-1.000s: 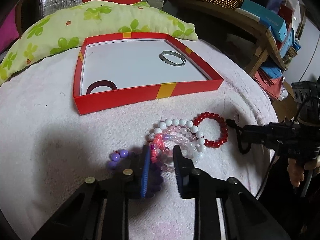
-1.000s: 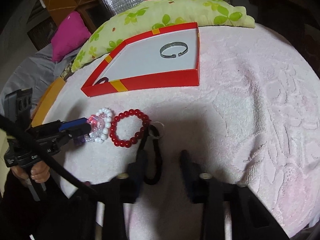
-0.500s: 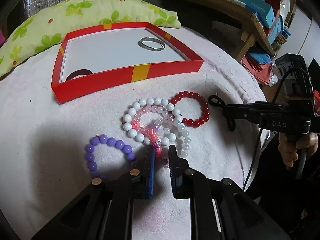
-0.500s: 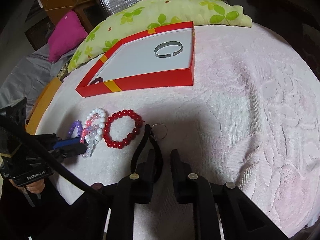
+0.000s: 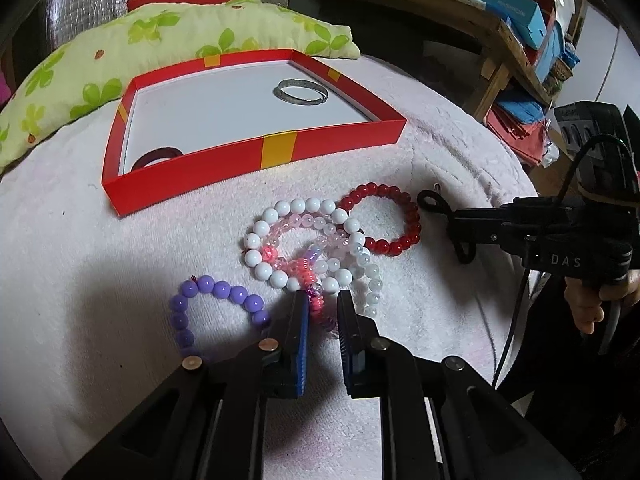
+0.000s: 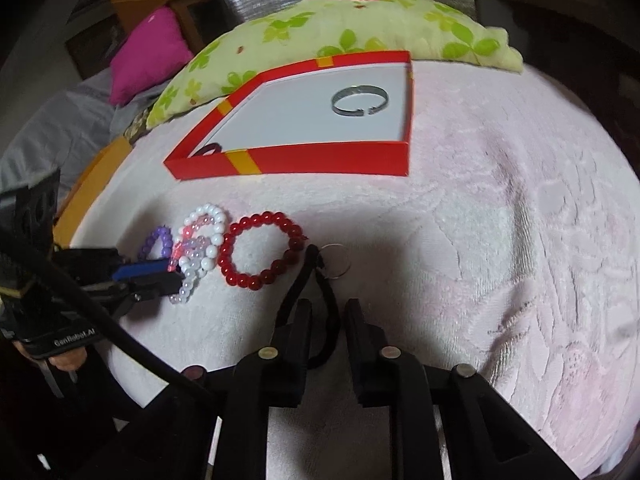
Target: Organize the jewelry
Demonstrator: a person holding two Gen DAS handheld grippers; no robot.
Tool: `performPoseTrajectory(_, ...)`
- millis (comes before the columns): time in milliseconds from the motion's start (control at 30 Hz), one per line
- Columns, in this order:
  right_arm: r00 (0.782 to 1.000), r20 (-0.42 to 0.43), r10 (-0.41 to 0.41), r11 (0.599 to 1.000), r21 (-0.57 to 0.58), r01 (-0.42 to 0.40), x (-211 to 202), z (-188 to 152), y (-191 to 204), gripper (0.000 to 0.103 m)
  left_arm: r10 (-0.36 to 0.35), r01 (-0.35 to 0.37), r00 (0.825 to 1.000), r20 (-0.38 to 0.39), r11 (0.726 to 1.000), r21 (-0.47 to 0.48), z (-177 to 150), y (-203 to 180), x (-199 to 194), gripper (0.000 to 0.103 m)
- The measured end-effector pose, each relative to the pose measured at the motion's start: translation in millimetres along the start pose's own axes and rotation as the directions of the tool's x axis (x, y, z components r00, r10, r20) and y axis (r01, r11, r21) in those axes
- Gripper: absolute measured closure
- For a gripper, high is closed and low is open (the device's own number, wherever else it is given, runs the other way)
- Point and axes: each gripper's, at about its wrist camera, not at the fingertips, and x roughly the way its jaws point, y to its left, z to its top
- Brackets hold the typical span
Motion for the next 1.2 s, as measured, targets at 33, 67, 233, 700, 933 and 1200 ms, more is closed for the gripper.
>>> performPoseTrajectory(33,1.000,0.001,0.000,1.000,-0.009,0.000,0,0,2,0.090,-0.002,0.002,1.000,0.002,1.000,-0.001,0,0,0,0.089)
performPoseTrajectory(67,1.000,0.003,0.001,1.000,-0.019,-0.001,0,0,4,0.094,-0.004,0.004,1.000,0.004,1.000,-0.002,0,1,-1,0.089)
performPoseTrajectory(233,1.000,0.022,0.023,1.000,0.012,-0.023,-3,2,-1,0.094,-0.067,0.067,0.998,0.003,0.998,-0.005,2,0,-4,0.090)
performPoseTrajectory(700,1.000,0.021,0.009,0.997,0.076,-0.011,-4,4,-14,0.094,-0.040,0.040,0.999,-0.023,0.999,0.021,-3,-5,-1,0.090)
performPoseTrajectory(933,0.999,-0.002,0.044,0.993,0.109,-0.043,-4,5,-17,0.090,-0.037,0.038,0.999,-0.030,0.999,0.028,-3,-5,0,0.090)
performPoseTrajectory(1200,0.997,0.030,0.073,0.988,0.134,-0.076,-11,5,-18,0.053,-0.007,0.008,1.000,-0.014,0.997,0.075,-4,-12,-3,0.093)
